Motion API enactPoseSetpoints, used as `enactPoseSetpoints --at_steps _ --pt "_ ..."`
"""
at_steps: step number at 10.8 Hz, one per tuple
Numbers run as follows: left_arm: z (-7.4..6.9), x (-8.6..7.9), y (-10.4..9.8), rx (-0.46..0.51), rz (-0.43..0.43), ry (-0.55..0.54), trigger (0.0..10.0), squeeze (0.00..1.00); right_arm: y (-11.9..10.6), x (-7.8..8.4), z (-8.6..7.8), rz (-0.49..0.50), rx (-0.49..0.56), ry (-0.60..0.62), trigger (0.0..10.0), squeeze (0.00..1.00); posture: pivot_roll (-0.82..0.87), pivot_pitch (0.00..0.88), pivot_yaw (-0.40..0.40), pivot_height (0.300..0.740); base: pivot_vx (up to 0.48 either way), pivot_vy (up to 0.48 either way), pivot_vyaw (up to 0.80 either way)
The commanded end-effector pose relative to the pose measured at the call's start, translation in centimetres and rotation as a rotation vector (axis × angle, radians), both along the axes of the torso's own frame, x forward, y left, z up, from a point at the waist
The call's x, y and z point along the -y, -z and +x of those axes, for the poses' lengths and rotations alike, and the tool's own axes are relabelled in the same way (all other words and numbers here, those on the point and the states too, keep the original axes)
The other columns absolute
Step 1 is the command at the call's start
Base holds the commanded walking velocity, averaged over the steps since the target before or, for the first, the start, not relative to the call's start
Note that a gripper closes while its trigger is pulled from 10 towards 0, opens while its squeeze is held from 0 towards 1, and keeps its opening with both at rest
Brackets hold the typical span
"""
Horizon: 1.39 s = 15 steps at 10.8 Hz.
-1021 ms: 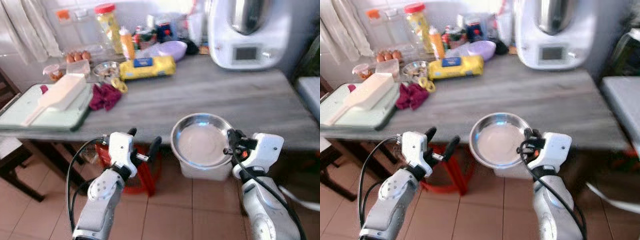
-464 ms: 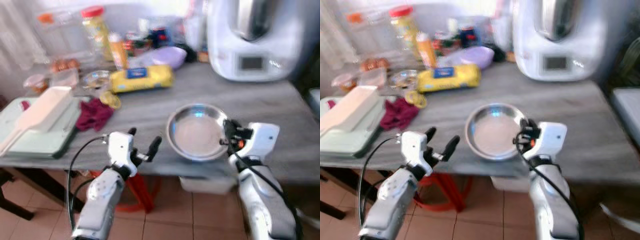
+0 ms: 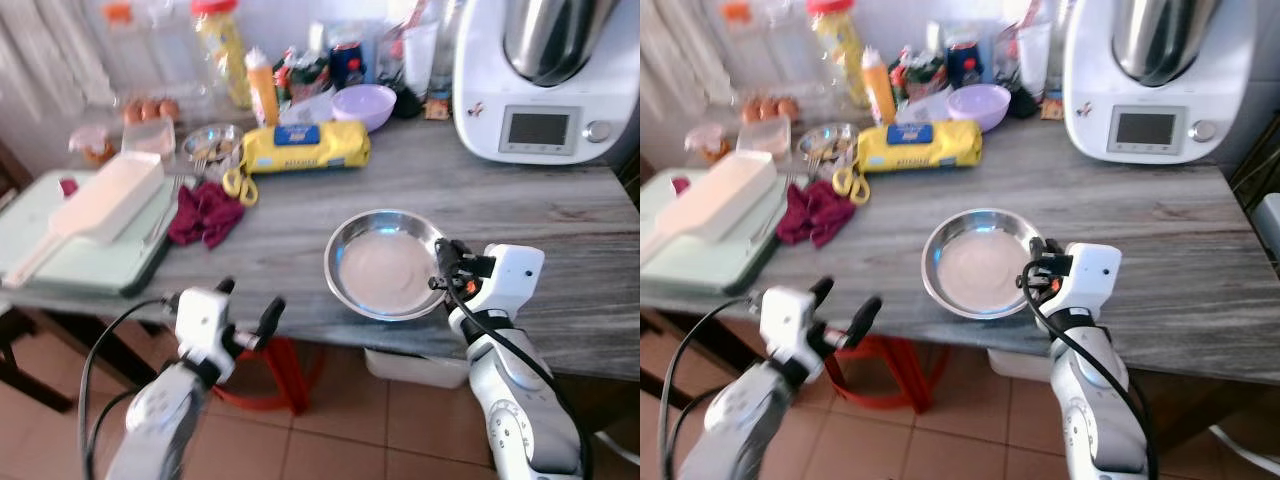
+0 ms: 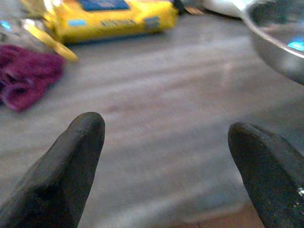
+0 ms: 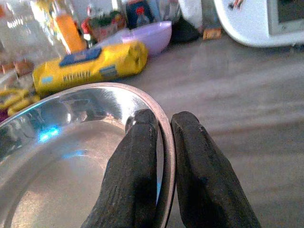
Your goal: Setting the table
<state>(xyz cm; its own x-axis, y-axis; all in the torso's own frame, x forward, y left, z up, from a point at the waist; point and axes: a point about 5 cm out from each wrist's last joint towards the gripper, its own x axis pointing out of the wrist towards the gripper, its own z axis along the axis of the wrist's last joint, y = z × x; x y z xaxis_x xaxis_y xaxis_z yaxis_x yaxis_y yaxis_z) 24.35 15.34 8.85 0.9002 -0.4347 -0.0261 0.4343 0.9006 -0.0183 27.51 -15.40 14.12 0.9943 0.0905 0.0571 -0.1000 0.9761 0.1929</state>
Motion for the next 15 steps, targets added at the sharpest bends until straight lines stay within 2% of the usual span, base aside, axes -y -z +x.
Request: enactPoseSetpoints --at_steps 1,2,4,6,9,10,15 --pt "-0.3 -0.4 -0.3 0.005 0.016 0.029 10.0 0.0 0.0 0.1 -0.2 0.008 -0.011 0.0 10.0 0.0 -0.05 0.133 0.069 0.74 0.0 0.0 0.0" --pt "-0.8 -0.8 -0.2 0.0 0.044 0.066 10.0 0.0 0.3 0.6 -0.3 0.001 -0.035 0.003 10.0 0.0 -0.05 0.137 0.057 0.74 0.0 0.0 0.0" --pt "-1.1 -1.2 -0.2 -0.012 0.069 0.099 10.0 0.0 0.2 1.0 0.7 0.052 -0.063 0.029 10.0 0.0 -0.06 0.155 0.046 0.74 0.0 0.0 0.0" --pt "-1.4 -0.4 -0.2 -0.023 0.046 0.109 10.0 0.0 0.2 0.9 2.0 0.042 -0.075 0.016 10.0 0.0 -0.06 0.155 0.036 0.74 0.0 0.0 0.0" --pt "-1.4 0.0 -0.3 -0.019 0.019 0.09 10.0 0.0 1.1 -0.2 2.4 0.059 -0.092 -0.012 10.0 0.0 -0.04 0.142 0.064 0.74 0.0 0.0 0.0" --pt "-1.4 0.3 -0.5 -0.015 -0.014 0.104 10.0 0.0 1.5 -0.6 2.6 0.053 -0.095 -0.01 10.0 0.0 -0.04 0.134 0.065 0.74 0.0 0.0 0.0" --pt "-1.9 0.8 -0.6 -0.021 -0.042 0.192 10.0 0.0 1.2 -0.5 4.0 0.046 -0.061 0.022 10.0 0.0 -0.04 0.117 0.08 0.74 0.0 0.0 0.0"
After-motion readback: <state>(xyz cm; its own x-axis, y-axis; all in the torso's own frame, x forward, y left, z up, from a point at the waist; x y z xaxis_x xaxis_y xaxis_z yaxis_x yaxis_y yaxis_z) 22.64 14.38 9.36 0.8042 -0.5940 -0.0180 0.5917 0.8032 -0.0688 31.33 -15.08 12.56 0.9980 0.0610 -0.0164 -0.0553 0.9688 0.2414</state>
